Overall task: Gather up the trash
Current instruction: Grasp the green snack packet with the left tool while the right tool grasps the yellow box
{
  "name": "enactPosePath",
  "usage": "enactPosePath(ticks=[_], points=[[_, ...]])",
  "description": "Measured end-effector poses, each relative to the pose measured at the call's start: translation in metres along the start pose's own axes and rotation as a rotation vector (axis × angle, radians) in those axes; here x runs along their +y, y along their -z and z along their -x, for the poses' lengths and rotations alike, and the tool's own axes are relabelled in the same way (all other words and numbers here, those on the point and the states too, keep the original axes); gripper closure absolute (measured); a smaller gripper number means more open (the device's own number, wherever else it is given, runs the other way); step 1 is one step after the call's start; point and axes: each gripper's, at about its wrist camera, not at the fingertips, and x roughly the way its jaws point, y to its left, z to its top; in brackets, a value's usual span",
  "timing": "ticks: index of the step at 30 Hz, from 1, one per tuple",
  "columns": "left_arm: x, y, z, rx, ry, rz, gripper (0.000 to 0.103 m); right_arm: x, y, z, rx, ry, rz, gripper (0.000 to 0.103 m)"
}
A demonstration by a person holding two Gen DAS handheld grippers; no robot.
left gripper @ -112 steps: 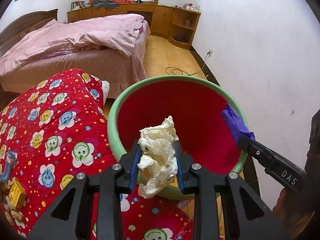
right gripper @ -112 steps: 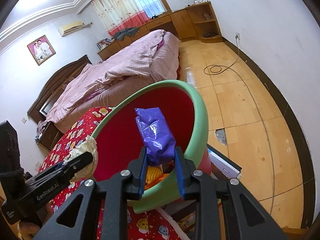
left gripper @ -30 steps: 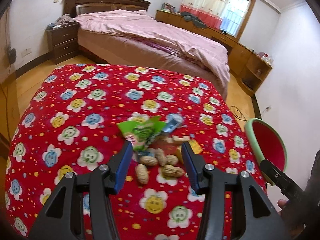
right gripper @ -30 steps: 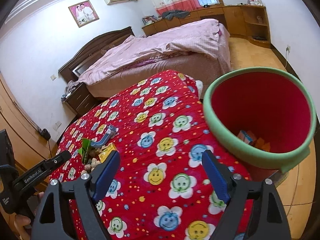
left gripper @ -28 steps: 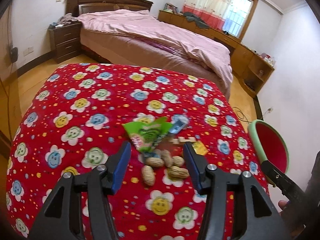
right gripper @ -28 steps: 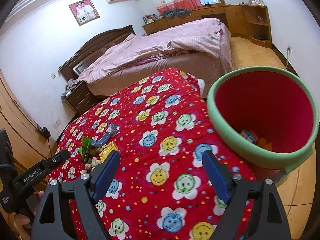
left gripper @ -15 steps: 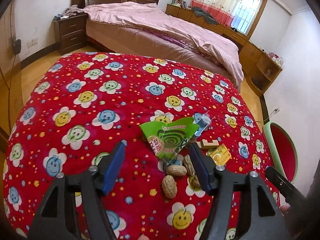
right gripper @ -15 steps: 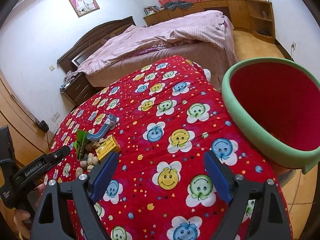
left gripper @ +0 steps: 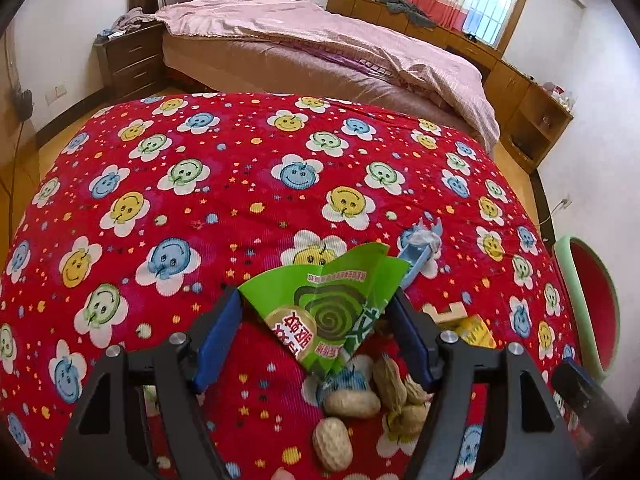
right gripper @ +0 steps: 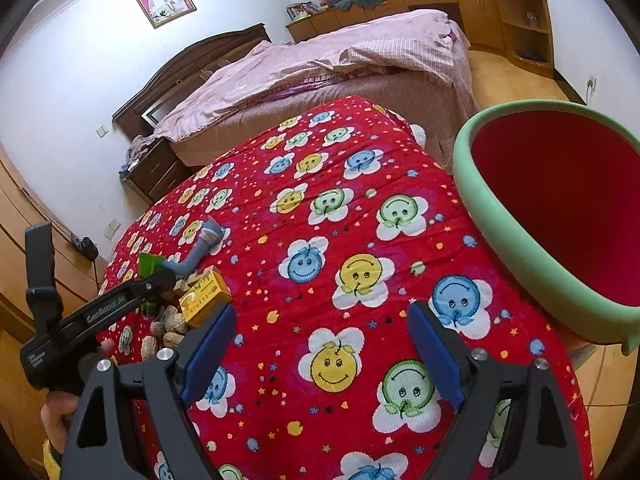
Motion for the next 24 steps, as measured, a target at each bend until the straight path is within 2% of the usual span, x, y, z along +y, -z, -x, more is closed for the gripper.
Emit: enactPosePath(ticks=[6,8,13,21,24], points=[[0.006,-0.001,-0.001,-0.013,0.014,0.039,0.032,-0.001,0.001,-0.001,0.003,0.000,0.002,0.014],[0.009,-0.001,0.000,-0.017,0.012,0.041,0.043,-0.001,0.001,-0.002,0.004,0.001,0.002,0.014],[0.018,0.000,0.007,-0.025,0.030,0.060,0.056,0.002,0.001,-0.002,0.006,-0.005,0.008,0.014],[0.027,0.006,0.037,-0.076,0.053,0.066,0.059,0.023,0.000,-0.002,0.010,-0.024,0.056,0.014],[0.033,0.009,0.047,-0.087,0.041,0.074,0.059,0.035,0.000,-0.005,0.016,-0.035,0.090,0.014]])
